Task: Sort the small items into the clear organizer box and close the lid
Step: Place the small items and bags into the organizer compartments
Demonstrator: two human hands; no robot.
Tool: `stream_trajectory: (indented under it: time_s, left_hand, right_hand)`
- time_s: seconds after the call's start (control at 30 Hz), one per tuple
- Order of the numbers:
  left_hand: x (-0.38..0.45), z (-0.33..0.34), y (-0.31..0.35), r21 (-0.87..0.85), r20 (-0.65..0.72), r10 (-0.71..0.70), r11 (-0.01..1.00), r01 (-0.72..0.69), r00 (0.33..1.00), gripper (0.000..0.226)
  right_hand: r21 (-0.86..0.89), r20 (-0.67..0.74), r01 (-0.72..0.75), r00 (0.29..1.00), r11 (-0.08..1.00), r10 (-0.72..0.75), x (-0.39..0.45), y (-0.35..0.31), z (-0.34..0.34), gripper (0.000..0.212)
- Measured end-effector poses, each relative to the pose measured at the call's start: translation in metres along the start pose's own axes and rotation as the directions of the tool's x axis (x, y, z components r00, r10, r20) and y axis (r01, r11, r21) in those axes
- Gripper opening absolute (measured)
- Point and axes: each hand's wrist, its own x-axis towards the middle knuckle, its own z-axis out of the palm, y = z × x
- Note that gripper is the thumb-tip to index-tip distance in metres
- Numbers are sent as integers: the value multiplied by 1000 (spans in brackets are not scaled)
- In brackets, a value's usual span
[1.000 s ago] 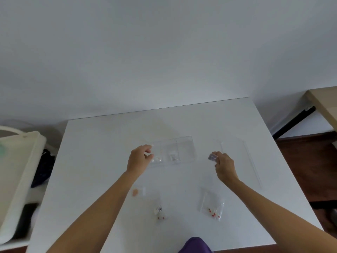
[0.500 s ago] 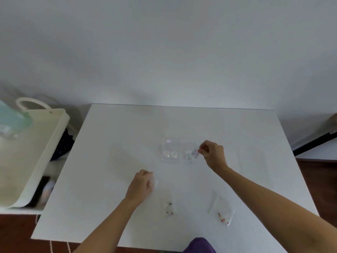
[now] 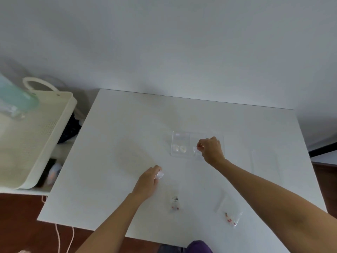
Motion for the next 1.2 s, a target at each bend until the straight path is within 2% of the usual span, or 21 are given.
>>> stream_trajectory:
  time_s: [0.1,0.2,0.33,0.43,0.5,0.57,0.67,0.73,0.8,0.87,0.93,1.0,1.07,1.2]
  left_hand:
    - [2,-1,2,-69,-32,13,997,-15,999,31]
    - [5,-5,10,-153,-98,31,987,-46,995,14]
    - [15,-14,27,-197,-188,54,976,-92,981,11]
    - [24,-19,42,-191,-253,86,972,-136,964,9]
    - [34,-22,53,-176,-327,84,973,-148,941,7]
    - [44,-27,67,-204,-364,67,967,-150,929,5]
    - [63,-35,90,-247,-320,62,958,-146,945,6]
    - [77,-36,105,-251,-289,61,958,-137,955,5]
    - [88,-35,117,-232,-228,54,967,-108,972,4]
    - [101,-7,153,-207,-84,80,974,-96,993,5]
    - [103,-6,152,-179,-44,30,983,-37,999,6]
    - [110,7,160,-104,10,51,993,-50,999,7]
    - [113,6,156,-37,27,53,998,-52,998,7]
    - [120,3,154,151,21,85,985,-87,996,6]
  right_hand:
    - [-132,-5,16,1000,991,-17,2,1,3,14]
    - [-229,10,36,999,973,-35,3,2,5,16]
    - [-306,63,67,997,950,-51,1,5,5,21]
    - [-297,47,76,997,952,-65,-4,5,3,34]
    - [-250,-21,84,996,965,-92,-12,4,-1,44]
    - [-175,-80,98,990,980,-113,-23,6,-9,45]
    - [-86,-133,111,984,990,-122,-47,16,-16,43]
    - [-37,-100,82,991,996,-85,-66,32,-22,40]
    - [-20,-81,19,996,1000,-20,-89,50,-23,37]
    - [15,-66,-152,986,988,153,-132,96,-31,33]
    - [19,-24,-176,984,984,176,-150,103,-22,28]
    - [29,52,-243,969,969,242,-169,117,-19,27]
    - [13,109,-226,969,974,223,-173,114,-15,37]
    - [-49,217,-202,954,978,208,-171,108,-11,73]
